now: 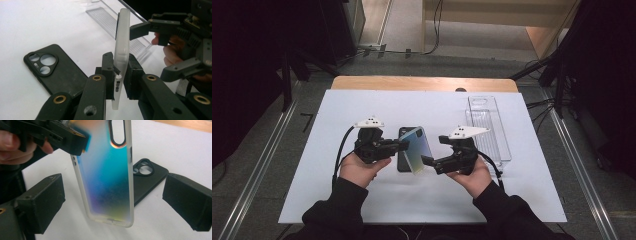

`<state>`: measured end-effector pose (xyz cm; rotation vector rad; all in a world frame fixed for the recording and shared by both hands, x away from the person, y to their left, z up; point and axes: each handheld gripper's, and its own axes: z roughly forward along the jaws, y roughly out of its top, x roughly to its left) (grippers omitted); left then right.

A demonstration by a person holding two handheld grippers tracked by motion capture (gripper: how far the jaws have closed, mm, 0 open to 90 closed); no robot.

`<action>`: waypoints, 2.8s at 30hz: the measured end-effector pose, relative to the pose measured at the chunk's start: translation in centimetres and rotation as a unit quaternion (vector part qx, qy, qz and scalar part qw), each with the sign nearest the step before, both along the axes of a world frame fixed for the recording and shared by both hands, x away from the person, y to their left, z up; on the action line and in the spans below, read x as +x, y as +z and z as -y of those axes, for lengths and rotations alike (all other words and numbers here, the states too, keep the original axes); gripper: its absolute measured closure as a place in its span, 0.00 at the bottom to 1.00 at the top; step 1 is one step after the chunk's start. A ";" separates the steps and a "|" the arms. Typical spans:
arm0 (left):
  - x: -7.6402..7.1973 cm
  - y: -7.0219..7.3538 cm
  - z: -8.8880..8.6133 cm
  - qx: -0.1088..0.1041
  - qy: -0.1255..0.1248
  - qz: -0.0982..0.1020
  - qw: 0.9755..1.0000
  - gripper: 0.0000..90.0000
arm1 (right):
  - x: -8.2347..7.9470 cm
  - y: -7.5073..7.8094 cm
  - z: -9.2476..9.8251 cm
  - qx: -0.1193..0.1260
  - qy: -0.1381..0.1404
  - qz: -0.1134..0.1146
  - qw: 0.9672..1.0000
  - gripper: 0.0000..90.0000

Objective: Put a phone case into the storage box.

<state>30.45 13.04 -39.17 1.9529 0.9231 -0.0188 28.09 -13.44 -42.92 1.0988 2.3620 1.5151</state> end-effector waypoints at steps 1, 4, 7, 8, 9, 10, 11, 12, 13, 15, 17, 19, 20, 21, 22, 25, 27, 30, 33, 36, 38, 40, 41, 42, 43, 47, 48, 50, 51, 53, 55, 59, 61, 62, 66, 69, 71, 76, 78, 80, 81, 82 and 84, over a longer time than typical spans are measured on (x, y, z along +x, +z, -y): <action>0.0 0.0 0.0 0.001 0.004 -0.002 1.000 0.90 | -0.1 -0.1 -0.2 -0.002 -0.004 0.000 1.000 0.03; 0.0 0.0 0.1 0.002 0.010 -0.006 1.000 0.90 | -0.2 -0.3 -0.7 -0.009 -0.014 0.000 1.000 0.03; -0.1 0.0 0.2 0.003 0.014 -0.012 1.000 0.90 | -0.4 -0.4 -1.0 -0.010 -0.023 0.001 1.000 0.03; -0.1 0.0 0.3 0.007 0.015 -0.009 1.000 0.90 | -0.4 -0.4 -1.1 -0.011 -0.025 0.001 1.000 0.03; -0.2 0.0 0.5 0.009 0.016 -0.008 1.000 0.90 | -0.4 -0.4 -1.3 -0.013 -0.026 0.000 1.000 0.03; -0.3 0.0 0.6 0.008 0.017 -0.008 1.000 0.90 | -0.5 -0.5 -1.4 -0.015 -0.027 0.001 1.000 0.03; -0.3 0.0 0.7 0.009 0.015 -0.008 1.000 0.90 | -0.5 -0.5 -1.5 -0.017 -0.031 0.002 0.999 0.03; -0.4 0.0 0.8 0.009 0.016 -0.009 1.000 0.90 | -0.6 -0.5 -1.7 -0.016 -0.032 0.002 0.999 0.03; -0.4 0.0 0.9 0.011 0.011 -0.010 1.000 0.90 | -0.6 -0.6 -1.8 -0.016 -0.032 0.003 0.999 0.03; -0.5 -0.1 1.1 0.013 0.010 -0.009 1.000 0.90 | -0.7 -0.6 -2.1 -0.022 -0.036 0.005 0.999 0.03; -0.6 -0.2 1.3 0.013 0.009 -0.011 1.000 0.90 | -0.7 -0.7 -2.4 -0.023 -0.037 0.005 0.999 0.03; -0.6 -0.2 1.5 0.014 0.007 -0.013 1.000 0.90 | -0.8 -0.8 -2.7 -0.027 -0.039 0.004 0.999 0.03; -0.7 -0.2 1.6 0.014 0.008 -0.012 1.000 0.90 | -0.8 -0.8 -2.7 -0.029 -0.039 0.004 0.999 0.03; -0.7 -0.2 1.7 0.015 0.007 -0.012 1.000 0.90 | -0.8 -0.9 -2.9 -0.028 -0.040 0.003 0.999 0.03; -0.8 -0.2 1.7 0.015 0.006 -0.012 1.000 0.90 | -0.8 -0.9 -3.0 -0.030 -0.039 0.002 0.999 0.03; -1.0 -0.2 2.0 0.011 0.005 -0.008 1.000 0.90 | -0.8 -1.0 -3.3 -0.035 -0.041 0.004 0.999 0.03; -1.1 -0.2 2.2 0.011 0.001 -0.009 1.000 0.90 | -0.8 -1.1 -3.4 -0.038 -0.043 0.002 0.998 0.03; -1.3 -0.3 2.6 0.012 -0.002 -0.008 1.000 0.90 | -0.7 -1.1 -3.5 -0.037 -0.049 0.000 0.998 0.04; -1.5 -0.4 2.9 0.011 -0.004 -0.008 1.000 0.90 | -0.6 -1.2 -3.4 -0.036 -0.050 -0.006 0.998 0.05; -1.7 -0.3 3.2 0.011 -0.003 -0.003 1.000 0.90 | -0.5 -1.2 -3.2 -0.034 -0.052 -0.008 0.998 0.15; -1.7 -0.3 3.2 0.012 -0.003 -0.002 1.000 0.90 | -0.4 -1.2 -3.1 -0.031 -0.049 -0.010 0.998 0.16; -1.6 -0.3 3.1 0.010 -0.003 -0.003 1.000 0.90 | -0.5 -1.2 -3.2 -0.036 -0.050 -0.005 0.998 0.17; -1.7 -0.3 3.1 0.009 -0.002 -0.002 1.000 0.90 | -0.5 -1.1 -3.2 -0.036 -0.050 -0.006 0.998 0.17; -1.7 -0.3 3.1 0.009 -0.002 -0.001 1.000 0.90 | -0.4 -1.1 -3.2 -0.037 -0.049 -0.006 0.998 0.17; -1.7 -0.3 3.1 0.009 -0.002 -0.001 1.000 0.90 | -0.4 -1.0 -3.2 -0.038 -0.048 -0.006 0.998 0.17; -1.5 -0.2 2.7 0.001 -0.008 0.003 1.000 0.80 | -0.4 -0.8 -3.2 -0.039 -0.044 -0.004 0.998 0.18; -1.5 -0.1 2.6 -0.002 -0.007 -0.001 1.000 0.75 | -0.3 -0.8 -3.1 -0.041 -0.044 -0.004 0.998 0.18; -1.3 0.1 2.2 -0.004 -0.003 -0.001 1.000 0.71 | -0.2 -0.9 -3.0 -0.042 -0.045 -0.008 0.998 0.18; -1.3 0.2 2.0 -0.007 -0.001 0.000 1.000 0.69 | -0.1 -1.0 -2.9 -0.043 -0.045 -0.010 0.998 0.18; -1.2 0.5 1.5 -0.012 0.003 0.001 1.000 0.66 | 0.0 -1.1 -2.7 -0.044 -0.046 -0.013 0.998 0.18; -1.1 0.6 1.2 -0.016 0.004 0.004 1.000 0.61 | 0.2 -1.3 -2.4 -0.043 -0.051 -0.016 0.998 0.18; -0.8 0.6 0.7 -0.010 -0.011 -0.006 1.000 0.53 | 0.7 -1.3 -1.7 -0.037 -0.060 -0.021 0.997 0.18; -0.8 0.3 0.7 0.000 -0.022 -0.002 1.000 0.49 | 0.9 -1.2 -1.3 -0.038 -0.062 -0.022 0.997 0.18; -0.8 0.2 0.7 0.009 -0.030 0.002 1.000 0.46 | 1.0 -1.2 -1.1 -0.038 -0.061 -0.023 0.997 0.18; -0.9 -0.5 0.5 0.024 -0.047 0.025 0.998 0.37 | 1.2 -0.9 -0.2 -0.035 -0.061 -0.023 0.997 0.17; -0.9 -1.2 0.1 0.035 -0.057 0.029 0.997 0.36 | 1.3 -0.4 0.5 -0.026 -0.062 -0.021 0.997 0.17; -0.8 -1.8 -0.2 0.032 -0.063 0.024 0.997 0.36 | 1.4 -0.2 0.9 -0.019 -0.061 -0.020 0.998 0.17; -1.0 -3.0 -0.8 0.047 -0.068 0.033 0.996 0.34 | 1.4 0.5 1.9 -0.008 -0.050 -0.021 0.998 0.17; -1.1 -3.4 -1.1 0.055 -0.069 0.040 0.995 0.34 | 1.4 0.8 2.1 -0.007 -0.044 -0.018 0.999 0.17; -1.3 -3.9 -1.4 0.062 -0.074 0.037 0.995 0.34 | 1.4 1.0 2.3 -0.005 -0.037 -0.016 0.999 0.17; -1.4 -4.1 -1.5 0.065 -0.075 0.035 0.994 0.34 | 1.3 1.2 2.4 -0.004 -0.032 -0.013 0.999 0.17; -1.5 -4.3 -1.6 0.069 -0.075 0.032 0.994 0.34 | 1.4 1.3 2.6 -0.005 -0.027 -0.013 1.000 0.17; -1.6 -4.7 -2.0 0.068 -0.079 0.029 0.994 0.34 | 1.4 1.6 2.8 -0.002 -0.022 -0.016 1.000 0.17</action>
